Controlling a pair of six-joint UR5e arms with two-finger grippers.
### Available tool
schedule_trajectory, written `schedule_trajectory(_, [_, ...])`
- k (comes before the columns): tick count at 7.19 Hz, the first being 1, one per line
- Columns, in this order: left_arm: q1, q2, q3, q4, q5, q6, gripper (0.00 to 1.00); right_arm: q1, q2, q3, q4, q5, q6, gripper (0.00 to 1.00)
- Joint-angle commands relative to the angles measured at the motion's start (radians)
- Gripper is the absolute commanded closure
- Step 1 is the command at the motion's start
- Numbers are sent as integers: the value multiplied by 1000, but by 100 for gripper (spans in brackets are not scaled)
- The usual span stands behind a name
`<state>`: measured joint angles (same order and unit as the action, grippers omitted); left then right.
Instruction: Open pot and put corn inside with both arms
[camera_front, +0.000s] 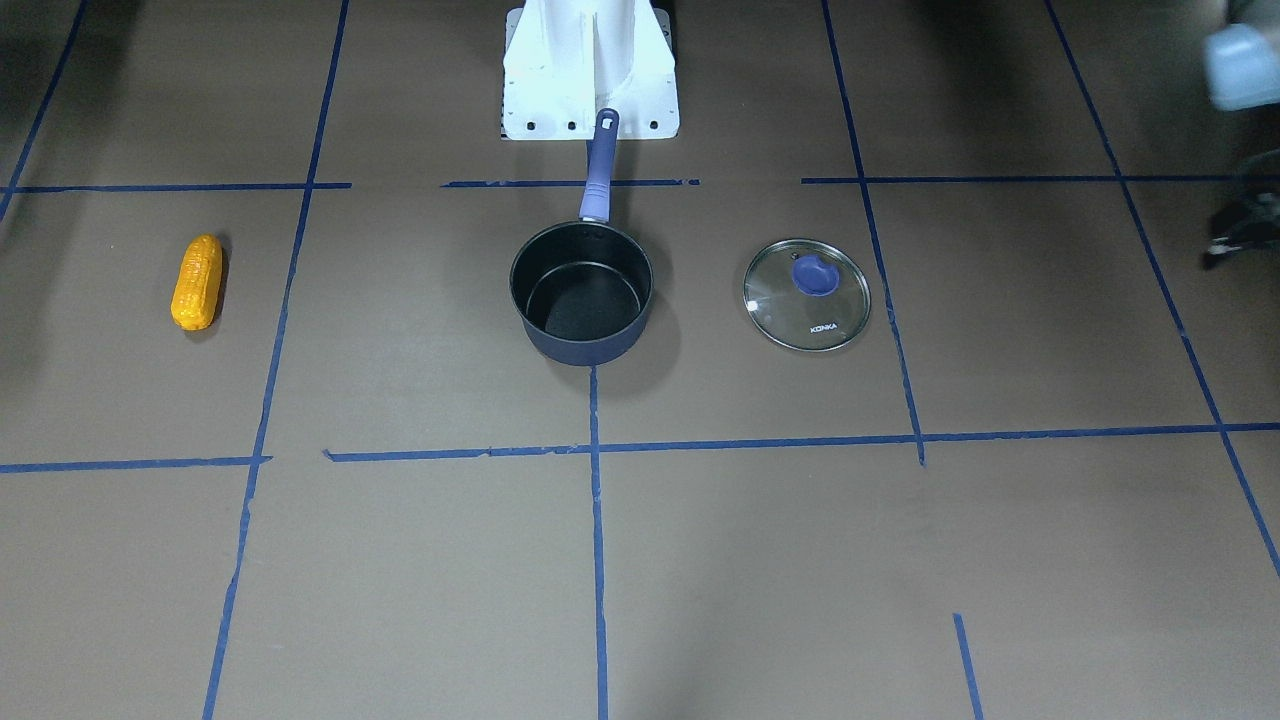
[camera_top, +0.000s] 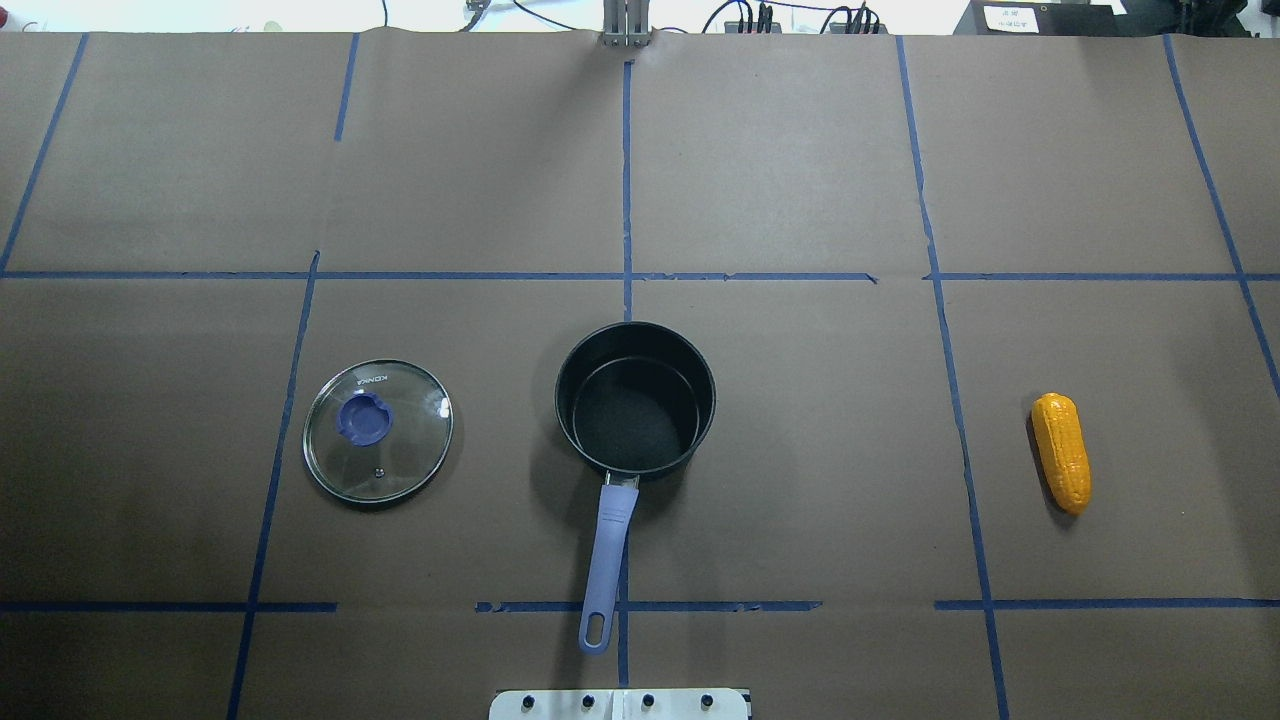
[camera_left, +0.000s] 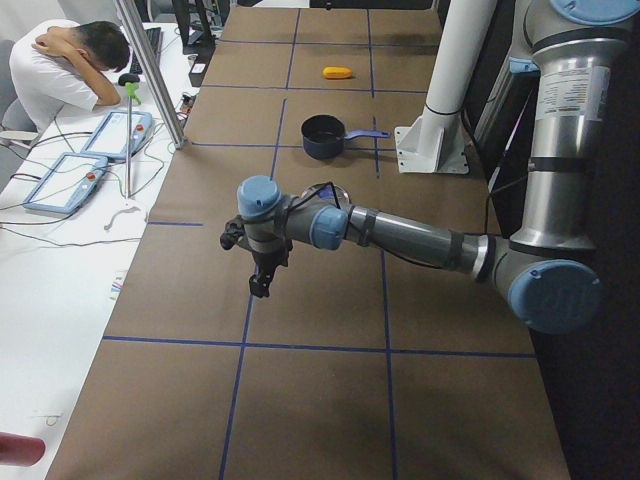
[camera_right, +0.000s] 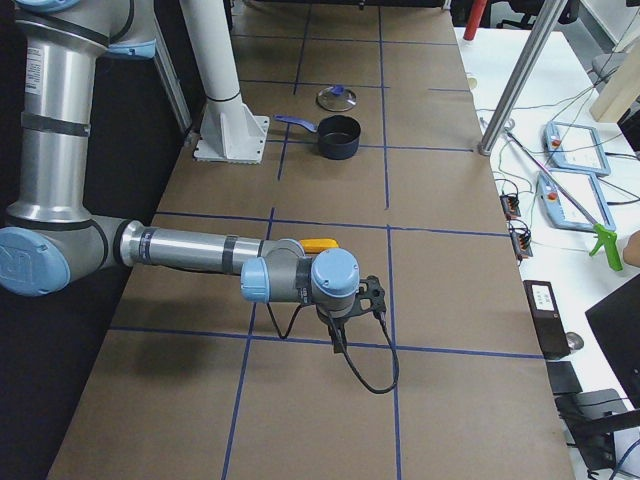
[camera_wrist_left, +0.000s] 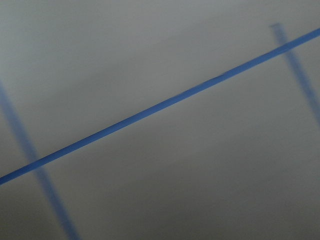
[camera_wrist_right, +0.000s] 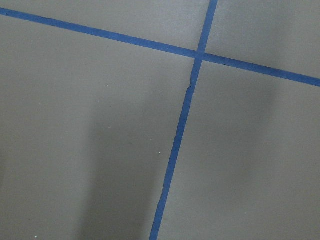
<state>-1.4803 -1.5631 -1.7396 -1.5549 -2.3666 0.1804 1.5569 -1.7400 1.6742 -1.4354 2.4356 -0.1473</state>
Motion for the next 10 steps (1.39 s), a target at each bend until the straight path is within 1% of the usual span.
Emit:
schedule_trajectory(1, [-187,114,29,67,-40,86,0,-35,-1,16,132,10,180,0])
schedule_trajectory(2, [-195,153,31,59,-40,80,0,-125,-1,56,177,7,321,0])
schedule_trajectory(3, [-193,153,37,55,-40,80,0,-229,-3,79,264,-7,524,0])
schedule_trajectory(4, [-193,155,28,49,-40,79,0,-335,-7,79,420,-59,733,0])
schedule_trajectory(5, [-192,153,29,49,-40,77,0,-471,-6,84,538,-149,931,0])
schedule_trajectory(6, [-192,152,28,49,-40,77,0,-586,-4,138,553,-235,1042,0])
schedule_trajectory(7, [-192,152,26,49,-40,77,0,-680,-9,172,549,-319,1101,0])
schedule_trajectory(8, [-192,152,26,49,-42,77,0,-749,-13,177,547,-395,1115,0])
schedule_trajectory(10, [-192,152,26,49,-42,77,0,-849,-30,157,547,-478,1109,0])
